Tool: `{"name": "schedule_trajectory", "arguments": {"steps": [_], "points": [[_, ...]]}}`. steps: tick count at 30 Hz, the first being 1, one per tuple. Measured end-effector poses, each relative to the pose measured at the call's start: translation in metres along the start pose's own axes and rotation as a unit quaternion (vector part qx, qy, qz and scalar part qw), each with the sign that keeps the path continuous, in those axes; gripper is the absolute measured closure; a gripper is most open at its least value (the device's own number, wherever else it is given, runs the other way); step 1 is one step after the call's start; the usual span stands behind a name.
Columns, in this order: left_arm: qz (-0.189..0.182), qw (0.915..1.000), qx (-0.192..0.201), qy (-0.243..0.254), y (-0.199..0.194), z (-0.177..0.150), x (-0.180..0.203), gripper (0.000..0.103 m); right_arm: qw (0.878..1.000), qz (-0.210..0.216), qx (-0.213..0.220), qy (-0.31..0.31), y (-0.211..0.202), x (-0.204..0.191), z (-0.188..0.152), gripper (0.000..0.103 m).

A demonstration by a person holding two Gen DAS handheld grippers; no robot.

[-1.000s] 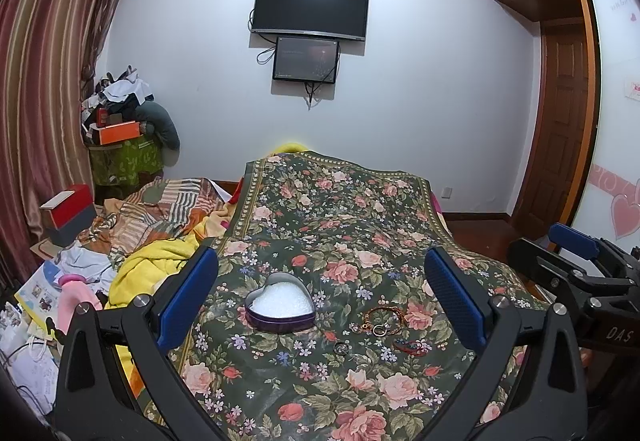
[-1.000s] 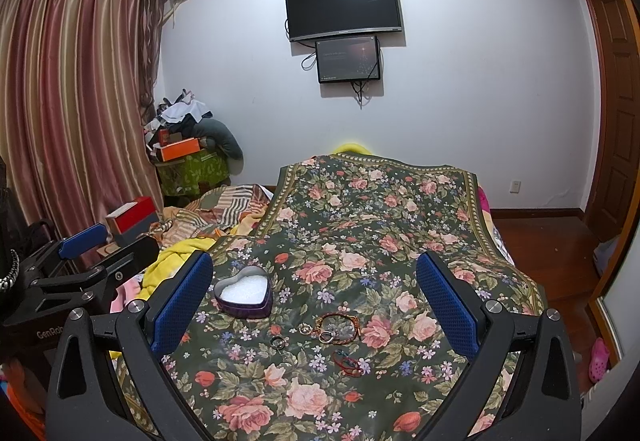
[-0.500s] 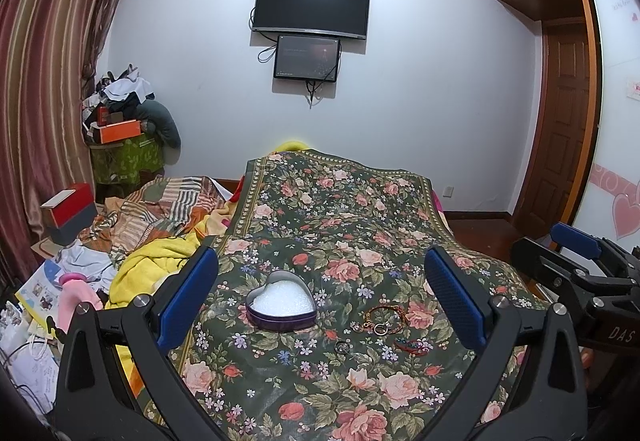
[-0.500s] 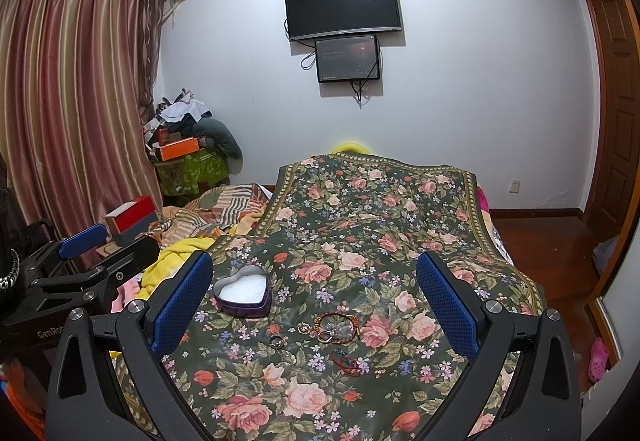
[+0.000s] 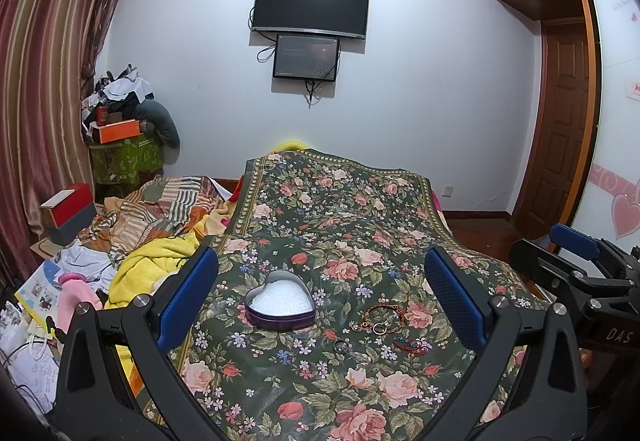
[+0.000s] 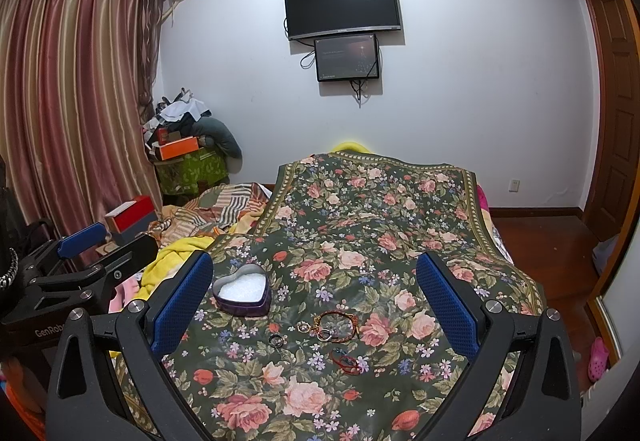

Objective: Organize jewelry

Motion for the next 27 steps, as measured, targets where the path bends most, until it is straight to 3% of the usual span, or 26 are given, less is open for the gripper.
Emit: {"name": "schedule_trajectory", "arguments": {"steps": [27], "points": [[-0.001, 1.0000, -0.002, 0.000, 0.001, -0.003, 0.002, 0.000, 1.000, -0.002, -0.007, 0.002, 0.007, 0.011, -0.013, 0.002]]}}
Point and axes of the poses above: each gripper's, at about its wrist camera, not at the fingertips, and y roughly the way its jaws point, x to its right, z to its top, the point moved 9 cm from there along y, roughly the way its jaws point, and after that the axes turned 15 degrees about z, right-handed, at the moved point
